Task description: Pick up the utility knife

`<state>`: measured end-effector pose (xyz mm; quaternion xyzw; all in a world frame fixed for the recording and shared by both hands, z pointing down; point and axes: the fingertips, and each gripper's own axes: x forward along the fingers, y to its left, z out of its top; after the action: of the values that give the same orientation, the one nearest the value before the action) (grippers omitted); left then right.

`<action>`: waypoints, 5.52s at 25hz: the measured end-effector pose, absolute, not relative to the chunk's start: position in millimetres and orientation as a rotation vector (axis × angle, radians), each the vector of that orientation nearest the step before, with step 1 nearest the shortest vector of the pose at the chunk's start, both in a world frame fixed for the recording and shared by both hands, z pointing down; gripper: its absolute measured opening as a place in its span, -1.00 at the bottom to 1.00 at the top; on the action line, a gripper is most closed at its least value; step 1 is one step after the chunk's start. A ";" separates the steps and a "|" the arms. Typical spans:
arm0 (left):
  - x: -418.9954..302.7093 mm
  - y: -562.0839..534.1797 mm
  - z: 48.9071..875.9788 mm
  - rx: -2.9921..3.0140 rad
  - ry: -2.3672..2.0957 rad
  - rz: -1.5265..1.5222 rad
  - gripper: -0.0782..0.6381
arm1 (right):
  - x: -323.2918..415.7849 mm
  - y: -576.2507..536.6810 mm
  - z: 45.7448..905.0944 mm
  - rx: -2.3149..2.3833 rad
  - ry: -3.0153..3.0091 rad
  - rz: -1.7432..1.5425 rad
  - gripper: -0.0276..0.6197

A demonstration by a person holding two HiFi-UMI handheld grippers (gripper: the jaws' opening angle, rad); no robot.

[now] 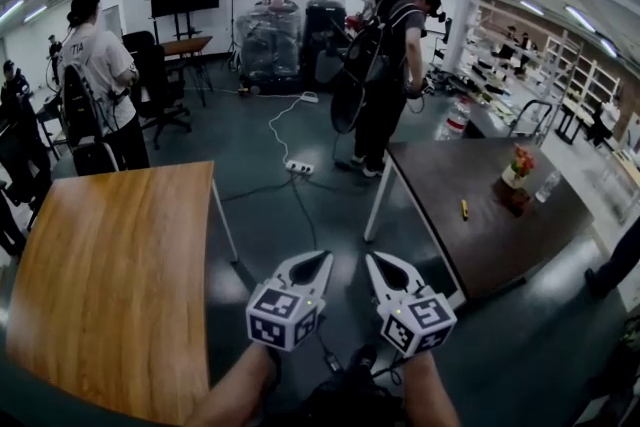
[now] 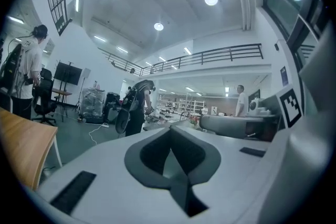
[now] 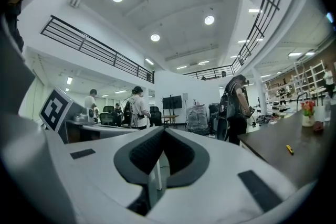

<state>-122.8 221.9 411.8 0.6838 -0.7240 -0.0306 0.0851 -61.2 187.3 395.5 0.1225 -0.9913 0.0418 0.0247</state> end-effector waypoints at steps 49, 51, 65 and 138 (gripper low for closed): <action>-3.2 -361.2 482.1 2.517 -1.322 0.149 -0.76 | 81.7 -358.0 468.3 1.392 -2.601 0.280 -0.88; -6.5 -374.5 487.7 2.539 -1.258 0.167 -0.76 | 78.1 -368.2 474.7 1.451 -2.554 0.292 -0.88; -12.5 -421.9 520.8 2.606 -0.945 0.284 -0.76 | 68.6 -404.7 512.8 1.684 -2.274 0.417 -0.88; 20.6 -458.0 417.0 2.715 -1.098 0.108 -0.76 | 111.1 -438.9 403.9 1.719 -2.536 0.193 -0.68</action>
<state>20.6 -458.0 417.0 0.9212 -0.3727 0.0368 0.1051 111.1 -438.9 403.9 0.5596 -0.8256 0.0627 0.0356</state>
